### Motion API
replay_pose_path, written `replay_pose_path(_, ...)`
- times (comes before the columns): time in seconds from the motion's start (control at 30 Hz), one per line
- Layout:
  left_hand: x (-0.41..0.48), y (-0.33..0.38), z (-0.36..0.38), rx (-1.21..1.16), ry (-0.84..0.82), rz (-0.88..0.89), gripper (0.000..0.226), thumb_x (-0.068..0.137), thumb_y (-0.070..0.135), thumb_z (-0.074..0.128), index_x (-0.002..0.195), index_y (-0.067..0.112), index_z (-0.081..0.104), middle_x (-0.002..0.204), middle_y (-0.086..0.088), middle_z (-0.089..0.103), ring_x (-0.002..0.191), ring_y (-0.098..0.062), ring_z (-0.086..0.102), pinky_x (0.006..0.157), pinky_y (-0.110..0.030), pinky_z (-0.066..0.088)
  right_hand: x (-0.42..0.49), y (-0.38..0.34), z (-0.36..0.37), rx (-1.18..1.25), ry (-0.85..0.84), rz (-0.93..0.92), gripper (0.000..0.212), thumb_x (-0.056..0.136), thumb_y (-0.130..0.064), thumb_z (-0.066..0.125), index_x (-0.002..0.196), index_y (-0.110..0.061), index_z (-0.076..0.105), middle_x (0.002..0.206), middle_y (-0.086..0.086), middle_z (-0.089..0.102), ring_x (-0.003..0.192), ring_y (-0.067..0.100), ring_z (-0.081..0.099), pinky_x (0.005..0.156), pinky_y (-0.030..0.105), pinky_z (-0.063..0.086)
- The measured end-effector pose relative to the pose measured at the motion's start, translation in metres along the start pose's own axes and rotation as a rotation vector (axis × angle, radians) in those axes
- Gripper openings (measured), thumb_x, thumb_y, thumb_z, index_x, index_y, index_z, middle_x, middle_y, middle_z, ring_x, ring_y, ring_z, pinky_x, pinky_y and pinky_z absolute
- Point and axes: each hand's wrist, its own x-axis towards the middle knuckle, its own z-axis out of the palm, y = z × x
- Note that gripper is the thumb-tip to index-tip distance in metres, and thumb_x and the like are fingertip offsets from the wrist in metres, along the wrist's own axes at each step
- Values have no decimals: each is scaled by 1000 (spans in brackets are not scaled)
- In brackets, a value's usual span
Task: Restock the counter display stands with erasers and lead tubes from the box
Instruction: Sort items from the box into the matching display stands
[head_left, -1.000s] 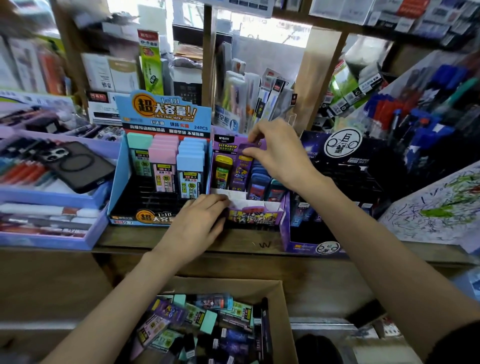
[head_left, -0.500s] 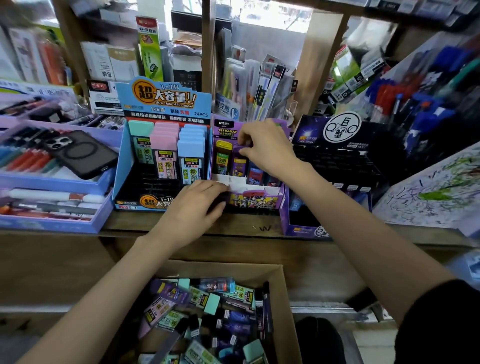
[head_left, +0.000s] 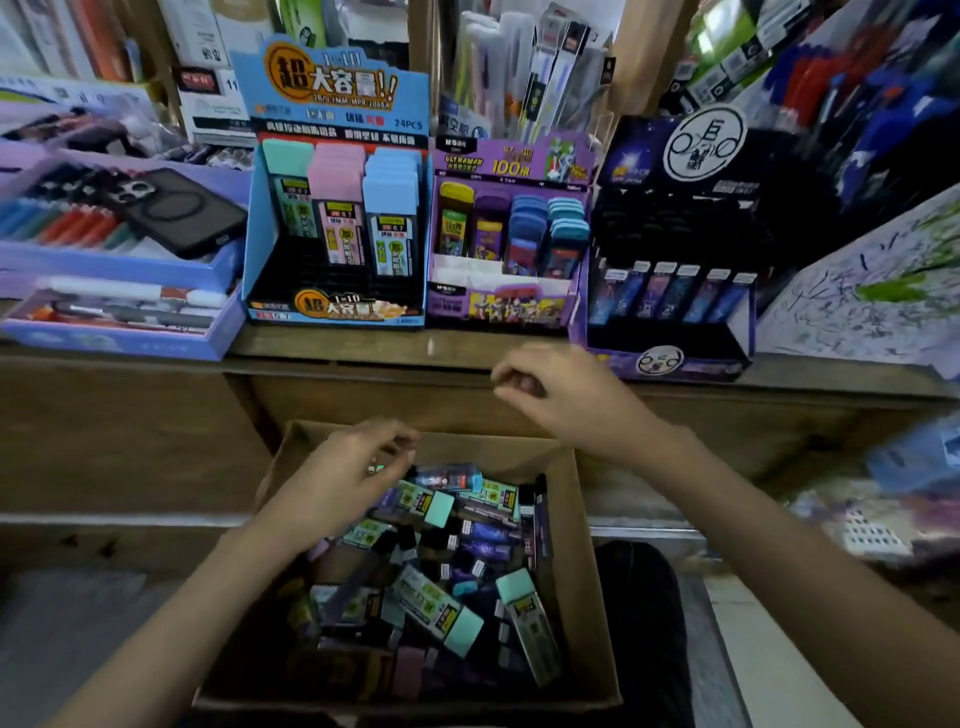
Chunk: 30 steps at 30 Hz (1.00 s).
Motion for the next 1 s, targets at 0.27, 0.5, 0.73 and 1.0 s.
replay_pose_path(0.27, -63, -85, 89, -42, -237, -390, 26, 90, 13, 59, 115, 6, 61, 119, -12, 60, 113, -26, 57, 95, -36, 44, -64, 34, 144, 264, -343, 394, 14, 92, -21, 58, 102, -14, 66, 102, 1, 68, 92, 14, 62, 85, 37, 52)
replay_pose_path(0.5, -90, -120, 110, 7, -276, -461, 46, 85, 17, 66, 127, 7, 50, 132, -13, 48, 119, -30, 50, 98, -31, 39, -91, 26, 234, 349, -439, 578, 40, 89, -34, 62, 122, -12, 54, 123, 6, 54, 112, 20, 52, 93, 31, 44)
replay_pose_path(0.73, -90, -123, 117, -108, -471, -478, 70, 74, 32, 78, 132, 14, 42, 132, -8, 43, 121, -23, 44, 101, -33, 41, -98, 6, 263, 230, -539, 496, 44, 85, -39, 64, 120, -13, 55, 119, 10, 58, 115, 27, 44, 91, 35, 41)
replay_pose_path(1.0, -88, -135, 120, -96, -365, -454, 69, 76, 15, 77, 134, 8, 41, 136, -12, 38, 127, -25, 39, 108, -32, 32, -102, 7, 252, 453, -368, 580, 24, 86, -16, 66, 109, -10, 62, 107, 6, 65, 100, 18, 58, 71, 20, 36)
